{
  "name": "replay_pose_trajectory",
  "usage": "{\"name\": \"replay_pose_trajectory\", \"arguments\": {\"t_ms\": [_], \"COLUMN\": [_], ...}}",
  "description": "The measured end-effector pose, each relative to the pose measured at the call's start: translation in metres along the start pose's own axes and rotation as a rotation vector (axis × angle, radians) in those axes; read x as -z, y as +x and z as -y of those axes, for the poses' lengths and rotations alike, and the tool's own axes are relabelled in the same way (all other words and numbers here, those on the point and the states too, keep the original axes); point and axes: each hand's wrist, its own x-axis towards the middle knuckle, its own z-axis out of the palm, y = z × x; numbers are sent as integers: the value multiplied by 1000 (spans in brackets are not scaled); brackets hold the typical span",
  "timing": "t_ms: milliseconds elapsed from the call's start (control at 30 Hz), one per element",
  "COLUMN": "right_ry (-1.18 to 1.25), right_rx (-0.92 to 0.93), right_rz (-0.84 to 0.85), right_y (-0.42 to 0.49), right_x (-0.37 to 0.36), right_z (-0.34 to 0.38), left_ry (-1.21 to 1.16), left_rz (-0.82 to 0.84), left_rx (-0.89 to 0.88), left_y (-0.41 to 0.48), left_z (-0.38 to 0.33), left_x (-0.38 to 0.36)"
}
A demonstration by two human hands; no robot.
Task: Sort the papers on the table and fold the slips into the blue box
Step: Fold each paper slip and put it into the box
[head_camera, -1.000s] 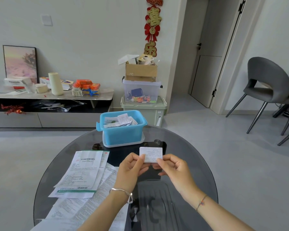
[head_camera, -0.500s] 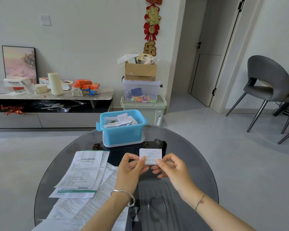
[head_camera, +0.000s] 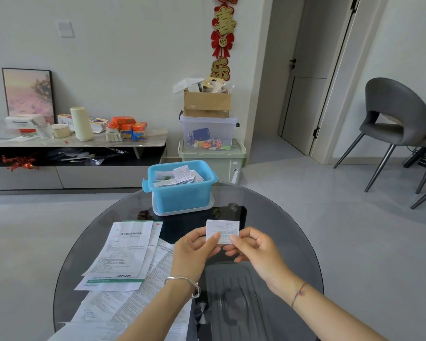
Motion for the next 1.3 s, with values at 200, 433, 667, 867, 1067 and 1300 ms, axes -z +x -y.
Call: {"name": "replay_pose_trajectory", "arguments": {"t_ms": [200,433,667,867,1067,1300], "right_ry": [-216,-248,-190,-164,-180,-189], "right_rx": [-11,44,69,105,117,124], "right_rz": [66,26,26,18,3,-8], "right_y": [1,4,4,4,5,5], "right_x": [1,-2,-1,-1,-3,-10], "right_z": [0,-4,-2,-6,-8,-13], "left_ry": [-19,-37,17,37,-3,-20], "left_rz": [-20,-18,62,71,22,35], "left_rx": [0,93,90,65,93,147], "left_y": [0,4,5,4,3,1], "left_z": [-2,1,-6,-6,-5,4], "left_x": [-1,0,3,2,0,-4]}}
